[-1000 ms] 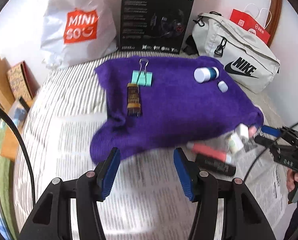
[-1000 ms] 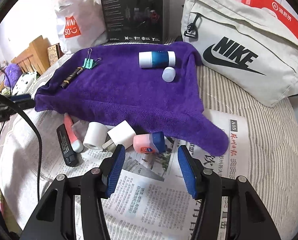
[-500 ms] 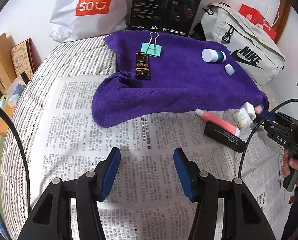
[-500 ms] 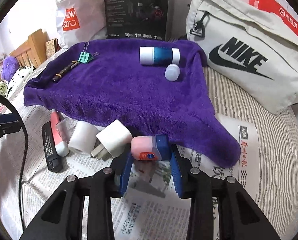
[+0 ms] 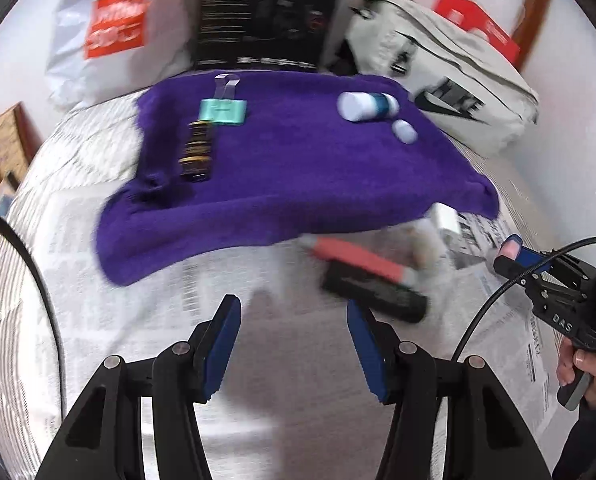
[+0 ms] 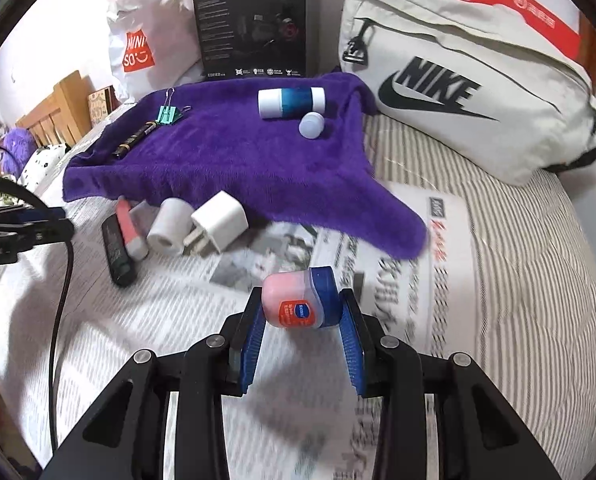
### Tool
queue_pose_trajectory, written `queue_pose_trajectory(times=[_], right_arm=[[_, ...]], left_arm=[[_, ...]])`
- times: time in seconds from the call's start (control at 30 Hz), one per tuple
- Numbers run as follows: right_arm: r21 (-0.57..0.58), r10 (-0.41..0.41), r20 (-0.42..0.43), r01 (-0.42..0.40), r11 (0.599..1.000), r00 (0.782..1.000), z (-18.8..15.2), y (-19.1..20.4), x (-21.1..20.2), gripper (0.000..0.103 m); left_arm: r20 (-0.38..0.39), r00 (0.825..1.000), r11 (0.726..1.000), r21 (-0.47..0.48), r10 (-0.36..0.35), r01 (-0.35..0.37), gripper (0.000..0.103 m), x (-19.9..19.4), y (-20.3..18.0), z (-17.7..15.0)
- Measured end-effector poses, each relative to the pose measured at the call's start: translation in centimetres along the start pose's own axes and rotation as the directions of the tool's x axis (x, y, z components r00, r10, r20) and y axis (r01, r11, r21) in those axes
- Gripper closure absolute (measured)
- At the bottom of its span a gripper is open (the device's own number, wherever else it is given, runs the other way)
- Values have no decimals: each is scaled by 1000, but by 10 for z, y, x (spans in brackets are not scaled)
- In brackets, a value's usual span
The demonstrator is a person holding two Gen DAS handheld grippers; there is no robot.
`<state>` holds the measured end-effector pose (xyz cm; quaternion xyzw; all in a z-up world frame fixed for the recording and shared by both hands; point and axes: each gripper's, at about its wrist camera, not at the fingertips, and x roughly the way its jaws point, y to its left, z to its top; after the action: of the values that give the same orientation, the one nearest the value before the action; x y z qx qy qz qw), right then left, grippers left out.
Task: Organize rigid objects
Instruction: 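Grasp the black rectangular stick with the left gripper while the right holds the pink Vaseline jar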
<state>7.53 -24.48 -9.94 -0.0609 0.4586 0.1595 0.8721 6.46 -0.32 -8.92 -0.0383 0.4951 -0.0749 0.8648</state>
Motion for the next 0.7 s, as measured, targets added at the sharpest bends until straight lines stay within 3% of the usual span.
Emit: queue_pose_trajectory(times=[0.23, 0.53, 0.7], right_arm=[[43, 20, 4, -20, 999, 1000, -18, -8, -16, 67], [72, 41, -2, -41, 997, 999, -31, -20, -22, 67], [75, 54, -1, -53, 996, 999, -34, -20, -21, 67]], left_arm=[[-32, 999, 996, 76, 41, -39, 50, 18, -49, 7], [-51, 994, 993, 67, 96, -93, 44, 29, -66, 10], [-56, 988, 984, 109, 144, -138, 42, 33, -74, 8]])
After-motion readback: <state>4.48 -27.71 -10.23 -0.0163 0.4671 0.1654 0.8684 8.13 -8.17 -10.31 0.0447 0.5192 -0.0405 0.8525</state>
